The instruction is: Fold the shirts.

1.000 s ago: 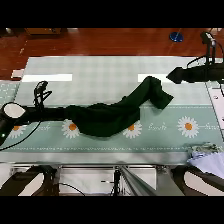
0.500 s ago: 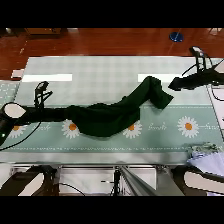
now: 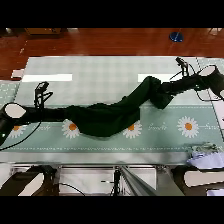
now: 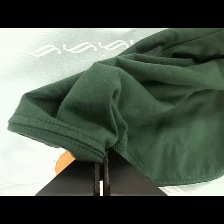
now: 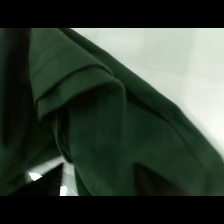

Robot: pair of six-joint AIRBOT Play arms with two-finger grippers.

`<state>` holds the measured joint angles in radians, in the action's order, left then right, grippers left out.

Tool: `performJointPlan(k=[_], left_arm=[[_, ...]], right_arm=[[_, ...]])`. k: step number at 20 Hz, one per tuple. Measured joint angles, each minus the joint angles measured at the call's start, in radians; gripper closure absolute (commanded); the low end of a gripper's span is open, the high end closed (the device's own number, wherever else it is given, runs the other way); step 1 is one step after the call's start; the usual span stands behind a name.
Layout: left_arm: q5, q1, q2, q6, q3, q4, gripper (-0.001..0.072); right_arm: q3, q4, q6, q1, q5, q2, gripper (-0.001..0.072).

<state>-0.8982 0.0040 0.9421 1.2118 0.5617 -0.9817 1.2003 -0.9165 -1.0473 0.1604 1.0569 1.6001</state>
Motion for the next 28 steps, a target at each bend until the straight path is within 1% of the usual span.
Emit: performJointPlan(k=[1,2,6,10,14,19,22,25,26,28], left_arm=[[0.000,0.000,0.000,0.000,0.000,-0.002,0.0686],[0.000,0.000,0.000,0.000,0.000,-0.002,0.0686],[-0.005,0.004,-0.005,0.000,0.023,-0.005,0.0687],[-0.010,0.042,-0.050,0.002,0.170,-0.006,0.0687],[-0.010,0.122,-0.127,0.011,0.451,-0.006,0.0687],[-0.026,0.214,-0.202,0.019,0.850,-0.017,0.0687],[-0.104,0.254,-0.221,0.040,1.056,-0.080,0.0687],[-0.244,0.276,-0.237,0.087,1.221,-0.185,0.0687],[-0.299,0.279,-0.245,0.097,1.260,-0.213,0.0687],[-0.427,0.284,-0.265,0.120,1.312,-0.252,0.0687]], right_arm=[[0.000,0.027,0.000,0.000,0.000,0.020,0.0647],[0.000,0.053,-0.001,0.000,-0.002,0.037,0.0681],[0.008,0.121,-0.001,0.021,0.025,0.032,0.0682],[0.072,0.160,-0.001,0.094,0.125,-0.113,0.0682],[0.178,0.190,-0.032,0.179,0.174,-0.330,0.0682],[0.356,0.235,-0.090,0.226,0.159,-0.559,0.0682],[0.462,0.214,-0.151,0.233,0.133,-0.655,0.0682],[0.539,0.146,-0.237,0.237,0.134,-0.747,0.0682],[0.552,0.115,-0.265,0.237,0.150,-0.777,0.0682],[0.569,0.035,-0.329,0.237,0.228,-0.837,0.0682]])
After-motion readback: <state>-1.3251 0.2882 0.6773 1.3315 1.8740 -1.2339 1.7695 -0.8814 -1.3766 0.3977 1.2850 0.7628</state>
